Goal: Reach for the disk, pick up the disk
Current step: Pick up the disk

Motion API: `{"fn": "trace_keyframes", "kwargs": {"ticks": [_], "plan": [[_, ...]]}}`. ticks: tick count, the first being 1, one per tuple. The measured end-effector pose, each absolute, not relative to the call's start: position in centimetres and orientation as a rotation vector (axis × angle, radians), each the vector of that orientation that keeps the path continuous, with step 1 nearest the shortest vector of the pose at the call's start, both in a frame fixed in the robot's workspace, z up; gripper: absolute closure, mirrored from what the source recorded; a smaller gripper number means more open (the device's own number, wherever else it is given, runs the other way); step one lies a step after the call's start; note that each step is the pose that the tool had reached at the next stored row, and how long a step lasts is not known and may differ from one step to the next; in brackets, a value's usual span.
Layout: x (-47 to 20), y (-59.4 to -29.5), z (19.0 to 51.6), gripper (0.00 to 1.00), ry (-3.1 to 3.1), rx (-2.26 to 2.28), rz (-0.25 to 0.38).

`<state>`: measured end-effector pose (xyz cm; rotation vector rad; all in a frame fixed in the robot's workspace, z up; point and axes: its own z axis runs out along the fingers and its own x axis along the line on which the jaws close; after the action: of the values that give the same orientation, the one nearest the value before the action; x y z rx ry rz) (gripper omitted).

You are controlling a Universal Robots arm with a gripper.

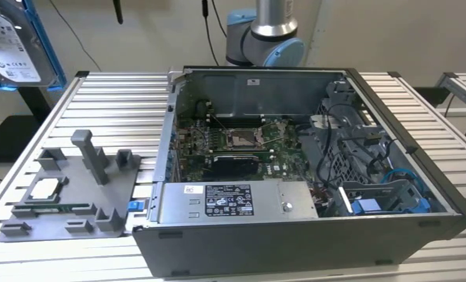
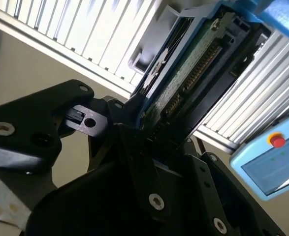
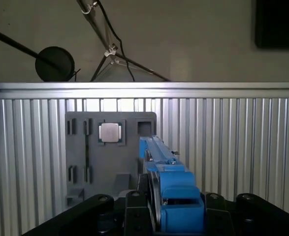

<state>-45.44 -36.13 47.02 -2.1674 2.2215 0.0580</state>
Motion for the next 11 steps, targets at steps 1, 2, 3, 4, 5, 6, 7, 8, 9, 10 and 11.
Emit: {"fn": "trace_keyframes", "kwargs": {"ticks": [1,2,3,4,5,6,7,8,9,10,11], "plan": [[-45.4,-36.1,47.4,1.0,2.221,-2.167,0.058],[-45.4,-36.1,47.8,1.0,2.221,-2.167,0.058],[-45.4,-36.1,48.1,1.0,2.221,-2.167,0.058],[-45.4,-36.1,48.5,1.0,2.221,-2.167,0.058],[-45.4,-36.1,48.8,1.0,2.222,-2.168,0.059],[-45.4,-36.1,49.0,1.0,2.222,-2.168,0.058],[-45.4,-36.1,49.2,1.0,2.222,-2.168,0.058],[-45.4,-36.1,49.4,1.0,2.221,-2.167,0.058],[-45.4,-36.1,49.6,1.0,2.221,-2.167,0.058],[-45.4,-36.1,49.6,1.0,2.221,-2.167,0.058],[-45.4,-36.1,49.6,1.0,2.221,-2.167,0.058]]}}
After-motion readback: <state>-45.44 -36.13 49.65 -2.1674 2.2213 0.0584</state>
